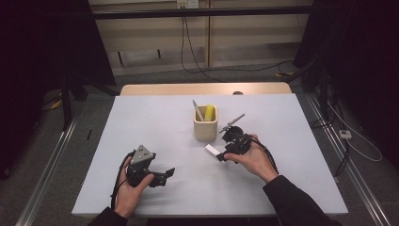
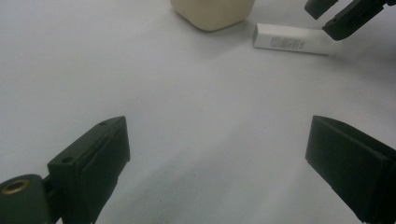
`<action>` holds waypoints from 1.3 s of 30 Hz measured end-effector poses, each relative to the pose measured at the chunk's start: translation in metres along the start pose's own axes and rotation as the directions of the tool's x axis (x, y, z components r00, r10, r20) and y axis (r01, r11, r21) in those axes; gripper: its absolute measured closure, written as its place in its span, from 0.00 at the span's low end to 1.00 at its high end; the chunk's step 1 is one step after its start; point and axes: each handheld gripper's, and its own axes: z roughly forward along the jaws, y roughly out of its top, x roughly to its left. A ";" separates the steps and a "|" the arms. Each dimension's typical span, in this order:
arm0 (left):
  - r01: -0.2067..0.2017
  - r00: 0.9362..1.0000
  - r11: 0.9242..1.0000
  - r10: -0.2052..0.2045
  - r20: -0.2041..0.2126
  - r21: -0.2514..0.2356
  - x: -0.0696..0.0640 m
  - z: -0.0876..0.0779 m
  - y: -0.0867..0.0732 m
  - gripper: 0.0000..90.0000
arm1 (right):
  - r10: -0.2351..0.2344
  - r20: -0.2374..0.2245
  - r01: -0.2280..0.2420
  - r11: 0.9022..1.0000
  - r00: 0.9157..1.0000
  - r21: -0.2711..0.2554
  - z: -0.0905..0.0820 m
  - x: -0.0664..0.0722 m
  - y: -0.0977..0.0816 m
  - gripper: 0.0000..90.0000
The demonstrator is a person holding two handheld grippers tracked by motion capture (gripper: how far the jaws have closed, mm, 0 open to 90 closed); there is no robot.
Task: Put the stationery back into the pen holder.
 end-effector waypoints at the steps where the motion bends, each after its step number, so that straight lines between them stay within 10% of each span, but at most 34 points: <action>1: 0.000 1.000 1.000 0.000 -0.001 0.001 0.000 0.000 0.000 0.07 | -0.003 0.002 0.003 1.000 1.000 0.006 0.001 0.001 0.000 0.51; 39: -0.009 1.000 1.000 0.009 0.005 0.013 0.000 0.001 0.000 0.07 | -0.087 0.076 0.080 0.992 0.993 0.098 0.019 0.012 -0.001 0.76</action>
